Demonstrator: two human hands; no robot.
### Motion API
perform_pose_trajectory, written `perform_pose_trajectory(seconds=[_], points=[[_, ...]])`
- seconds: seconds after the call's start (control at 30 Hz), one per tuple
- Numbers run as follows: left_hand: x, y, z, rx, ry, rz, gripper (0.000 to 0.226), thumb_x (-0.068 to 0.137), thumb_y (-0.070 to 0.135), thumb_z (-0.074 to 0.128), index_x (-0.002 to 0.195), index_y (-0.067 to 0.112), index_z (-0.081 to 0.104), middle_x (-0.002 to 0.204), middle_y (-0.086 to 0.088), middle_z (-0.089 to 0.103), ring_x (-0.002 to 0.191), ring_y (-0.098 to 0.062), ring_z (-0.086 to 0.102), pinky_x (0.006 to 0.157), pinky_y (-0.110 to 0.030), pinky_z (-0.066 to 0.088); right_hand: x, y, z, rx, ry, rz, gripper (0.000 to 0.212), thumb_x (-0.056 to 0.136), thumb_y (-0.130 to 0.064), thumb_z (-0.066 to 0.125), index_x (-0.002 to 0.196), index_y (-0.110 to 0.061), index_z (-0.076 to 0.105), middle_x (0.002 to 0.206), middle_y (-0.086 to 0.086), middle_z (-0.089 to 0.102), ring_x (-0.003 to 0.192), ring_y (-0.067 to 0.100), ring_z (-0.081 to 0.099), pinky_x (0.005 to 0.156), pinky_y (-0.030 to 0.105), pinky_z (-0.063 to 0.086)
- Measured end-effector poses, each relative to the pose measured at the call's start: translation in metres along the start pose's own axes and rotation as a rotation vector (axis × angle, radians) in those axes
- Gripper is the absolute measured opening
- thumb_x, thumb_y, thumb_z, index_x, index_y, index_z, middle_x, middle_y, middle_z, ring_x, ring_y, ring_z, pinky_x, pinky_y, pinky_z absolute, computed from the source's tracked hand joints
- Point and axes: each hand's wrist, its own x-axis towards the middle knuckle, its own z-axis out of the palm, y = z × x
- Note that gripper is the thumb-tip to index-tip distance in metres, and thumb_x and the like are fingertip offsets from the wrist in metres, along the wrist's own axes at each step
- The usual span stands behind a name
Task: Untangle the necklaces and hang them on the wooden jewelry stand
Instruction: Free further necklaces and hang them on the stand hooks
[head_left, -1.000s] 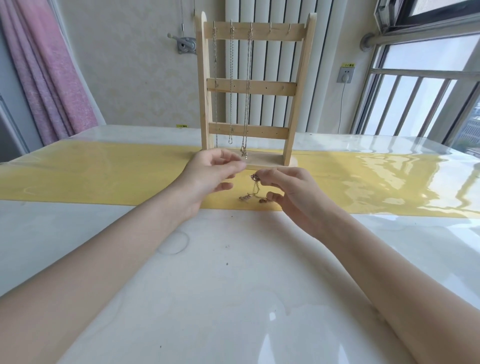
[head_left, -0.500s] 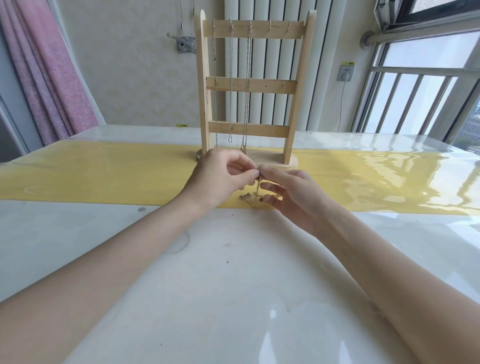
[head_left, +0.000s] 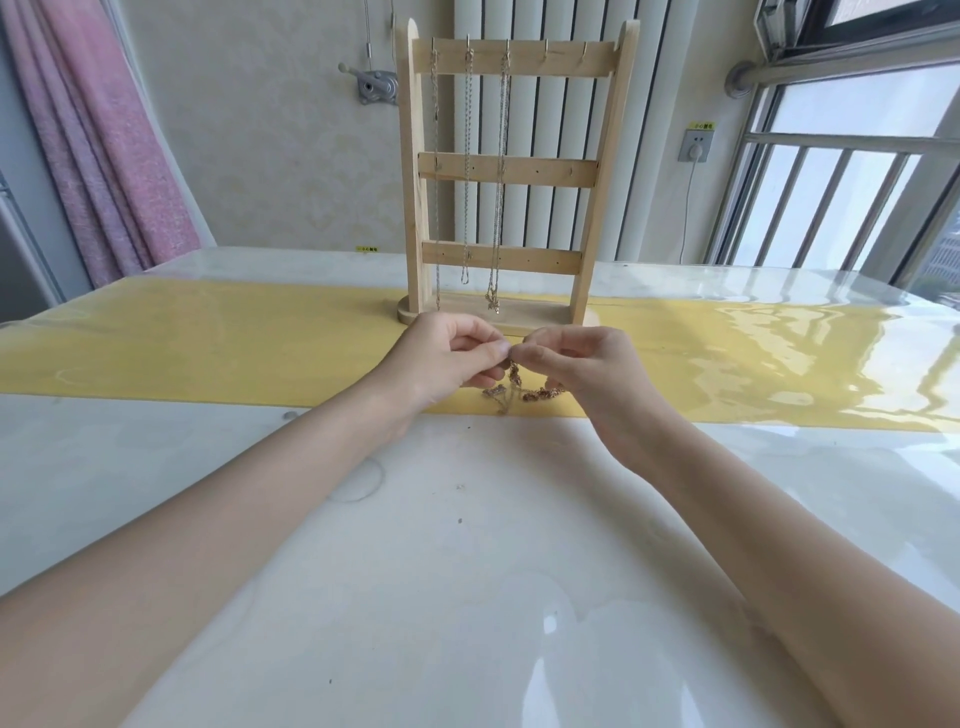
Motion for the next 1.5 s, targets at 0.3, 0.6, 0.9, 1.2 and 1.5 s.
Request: perform_pose_trajectory(seconds=[0.3,0.6,0.9,1.2,1.5], points=[[-0.002,-0.005,0.006,-0.03,-0.092,-0.113,0.017,0.097,0.007,0.046,0.081,0.011,0.052,0.08,-0.003,0.055,0.07,-0.009,0.054,0.071,-0.02,0.054,0.002,0.003,-0.004,-0.038,-0.142,0.048,0.019,0.09,-0.01,0.061,0.073,-0.002,0.061,0.073,0.009,0.051,0.076,0.019,0.043,0.068,0.027,0.036],[-0.005,-0.001,0.006,-0.161,-0.052,-0.091,0.015,0.087,0.003,0.061,0.087,0.016,0.054,0.079,-0.003,0.06,0.068,-0.011,0.052,0.055,-0.013,0.044,0.004,0.003,-0.003,0.12,-0.088,0.056,0.024,0.086,-0.001,0.061,0.063,-0.006,0.057,0.069,0.008,0.048,0.074,0.02,0.045,0.064,0.024,0.04],[-0.003,-0.002,0.009,-0.05,0.02,-0.008,0.018,0.087,0.0,0.053,0.082,0.017,0.05,0.068,0.008,0.051,0.054,-0.004,0.045,0.054,-0.016,0.04,0.002,0.002,0.004,0.169,-0.064,0.011,0.022,0.083,0.006,0.064,0.075,-0.009,0.051,0.063,0.003,0.051,0.061,0.018,0.042,0.066,0.029,0.039],[0.0,0.002,0.01,-0.301,-0.025,-0.106,0.021,0.087,-0.003,0.05,0.081,0.016,0.047,0.053,0.009,0.044,0.047,-0.006,0.034,0.047,-0.015,0.039,0.005,-0.002,0.001,0.554,-0.158,0.182,0.028,0.088,0.009,0.053,0.073,-0.014,0.045,0.057,0.0,0.05,0.056,0.011,0.043,0.054,0.018,0.04],[0.002,-0.007,0.01,0.142,0.086,0.012,0.018,0.079,0.013,0.061,0.081,0.022,0.045,0.071,0.004,0.056,0.067,-0.016,0.058,0.068,-0.027,0.046,0.001,0.0,0.005,-0.06,-0.117,-0.077,0.028,0.08,0.011,0.06,0.076,-0.011,0.044,0.059,-0.001,0.05,0.052,0.01,0.045,0.054,0.018,0.037]])
